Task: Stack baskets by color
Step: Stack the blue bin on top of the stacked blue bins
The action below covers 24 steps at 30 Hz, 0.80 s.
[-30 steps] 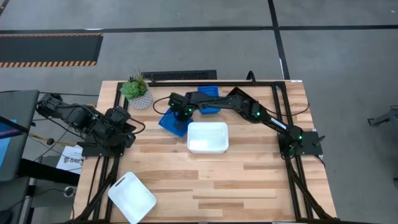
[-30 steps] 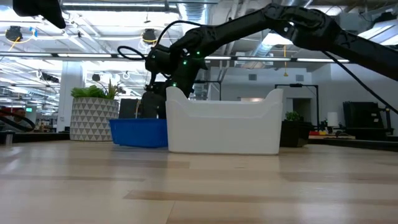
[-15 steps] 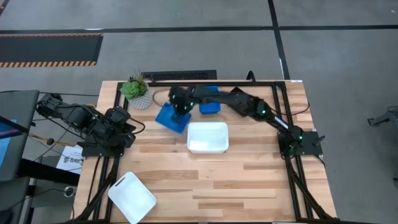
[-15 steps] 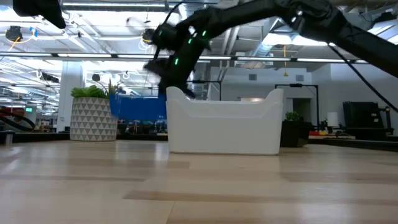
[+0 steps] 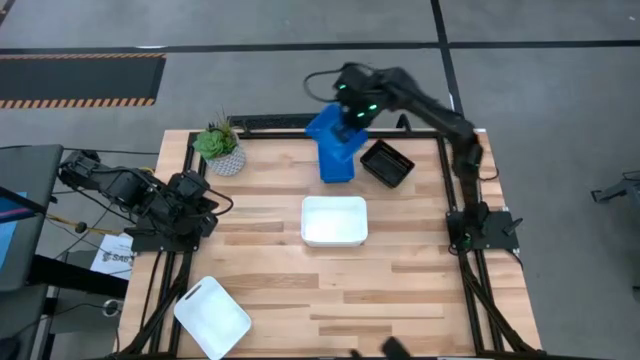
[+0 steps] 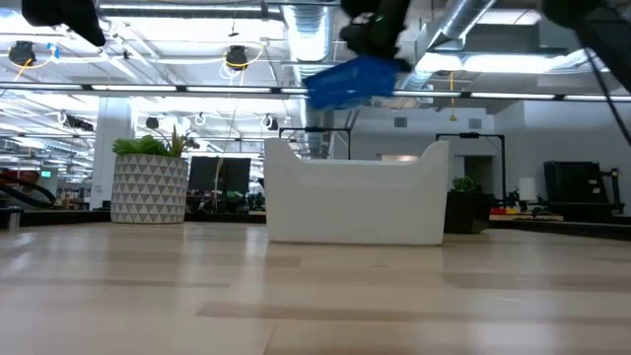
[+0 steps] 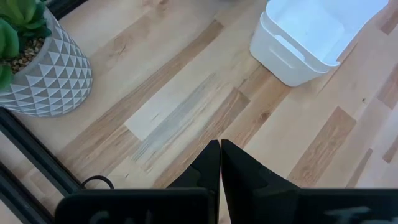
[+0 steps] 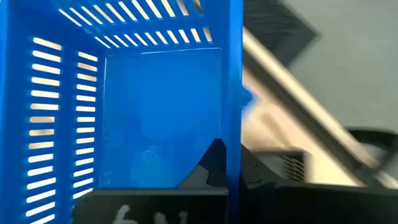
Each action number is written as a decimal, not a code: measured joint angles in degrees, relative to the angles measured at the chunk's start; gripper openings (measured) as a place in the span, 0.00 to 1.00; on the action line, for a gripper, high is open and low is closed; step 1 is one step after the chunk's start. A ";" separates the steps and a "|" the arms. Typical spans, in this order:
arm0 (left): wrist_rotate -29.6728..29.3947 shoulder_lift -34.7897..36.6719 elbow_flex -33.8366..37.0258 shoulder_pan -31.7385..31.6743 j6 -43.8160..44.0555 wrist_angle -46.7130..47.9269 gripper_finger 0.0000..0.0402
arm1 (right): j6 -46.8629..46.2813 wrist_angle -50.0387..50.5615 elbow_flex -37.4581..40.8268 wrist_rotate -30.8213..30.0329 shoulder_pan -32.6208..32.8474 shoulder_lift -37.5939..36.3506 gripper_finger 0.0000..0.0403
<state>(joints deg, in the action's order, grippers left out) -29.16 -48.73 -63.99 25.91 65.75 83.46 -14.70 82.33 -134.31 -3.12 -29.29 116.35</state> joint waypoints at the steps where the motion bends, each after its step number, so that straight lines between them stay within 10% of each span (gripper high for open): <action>1: -0.22 0.00 0.00 0.00 0.00 -0.02 0.00 | -0.29 0.78 1.24 -1.31 -0.52 -1.89 0.00; 6: -1.97 -0.02 0.00 -0.02 -0.53 -0.02 0.00 | -3.62 -7.20 19.39 -4.12 -1.67 -14.73 0.00; 14: -4.33 -0.02 0.00 -0.02 -2.48 -0.21 0.00 | -20.49 -53.89 62.84 -0.84 -1.50 -32.61 0.00; 24: -5.00 0.00 0.00 -0.02 -2.18 -0.83 0.00 | -28.90 -67.59 70.21 -4.97 2.22 -23.41 0.00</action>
<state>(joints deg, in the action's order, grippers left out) -34.15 -48.73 -63.99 25.89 63.57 82.63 -43.61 14.74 -64.10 -8.10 -27.07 92.94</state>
